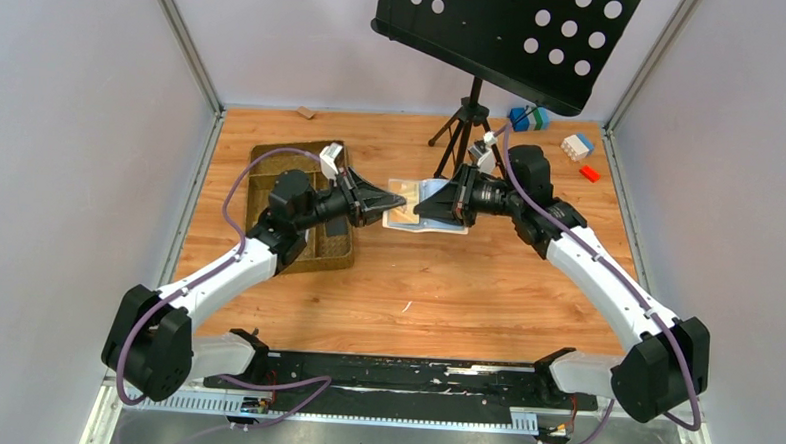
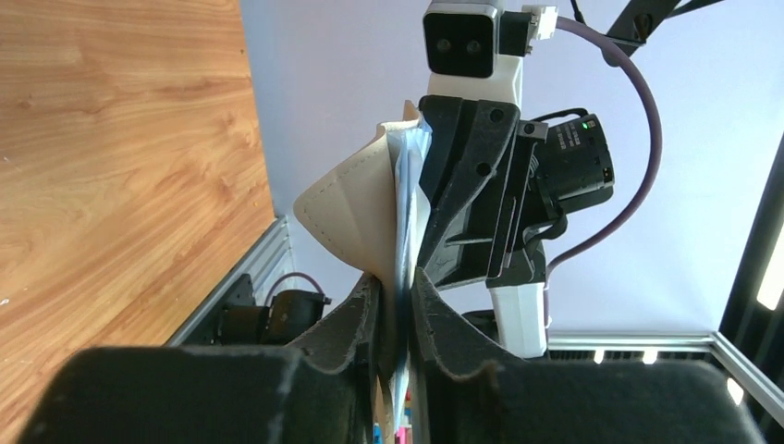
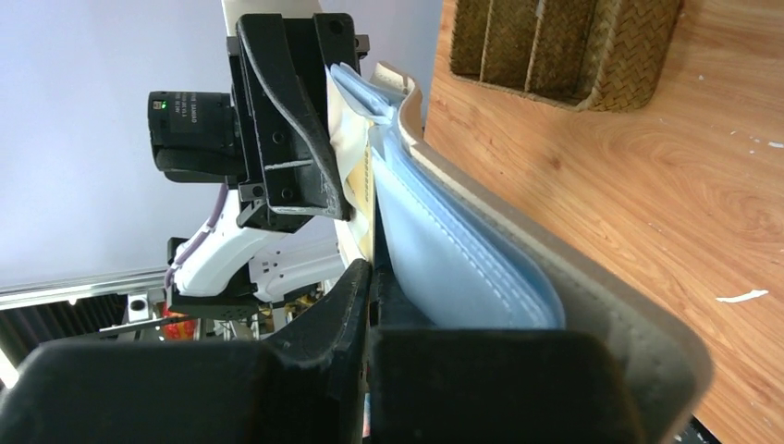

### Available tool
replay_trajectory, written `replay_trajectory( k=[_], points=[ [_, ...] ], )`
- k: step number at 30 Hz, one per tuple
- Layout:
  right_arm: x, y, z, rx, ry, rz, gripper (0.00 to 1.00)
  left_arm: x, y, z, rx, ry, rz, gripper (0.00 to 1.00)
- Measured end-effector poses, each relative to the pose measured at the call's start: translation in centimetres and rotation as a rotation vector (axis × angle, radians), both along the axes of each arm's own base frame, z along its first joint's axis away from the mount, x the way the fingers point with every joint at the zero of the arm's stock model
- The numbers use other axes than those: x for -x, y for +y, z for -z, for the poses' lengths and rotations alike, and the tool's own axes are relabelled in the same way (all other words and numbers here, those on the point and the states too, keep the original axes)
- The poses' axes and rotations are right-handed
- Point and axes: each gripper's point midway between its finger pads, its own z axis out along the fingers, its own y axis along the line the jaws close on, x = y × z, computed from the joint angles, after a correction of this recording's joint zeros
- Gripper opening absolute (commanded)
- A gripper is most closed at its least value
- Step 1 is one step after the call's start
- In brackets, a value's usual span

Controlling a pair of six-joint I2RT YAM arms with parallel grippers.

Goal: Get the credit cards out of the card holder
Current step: Remove the credit card from the card holder.

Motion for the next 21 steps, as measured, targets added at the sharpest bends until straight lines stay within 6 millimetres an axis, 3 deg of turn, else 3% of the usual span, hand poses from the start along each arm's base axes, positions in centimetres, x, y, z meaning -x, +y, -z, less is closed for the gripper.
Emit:
replay_trajectory(
  k=[5, 7, 18, 21],
  points=[
    [0.1, -0.4, -0.4, -0.02, -0.006, 0.012, 0.0, 0.3, -0.1, -0.5, 0.018, -0.017, 0.013, 0.53],
    [0.1, -0.4, -0.3, -0.022, -0.004, 0.015, 0.0, 0.3, 0.0, -0.7, 0.028, -0.017, 0.014, 0.57],
    [0.3, -0.5, 0.0, -0.024, 0.007, 0.009, 0.0, 1.0, 0.6, -0.1, 0.052, -0.01, 0.005, 0.33],
    [0.3, -0.5, -0.1, -0.024, 0.009, 0.009, 0.0, 1.0, 0.8, 0.3, 0.054, 0.0, -0.001, 0.31]
  ],
)
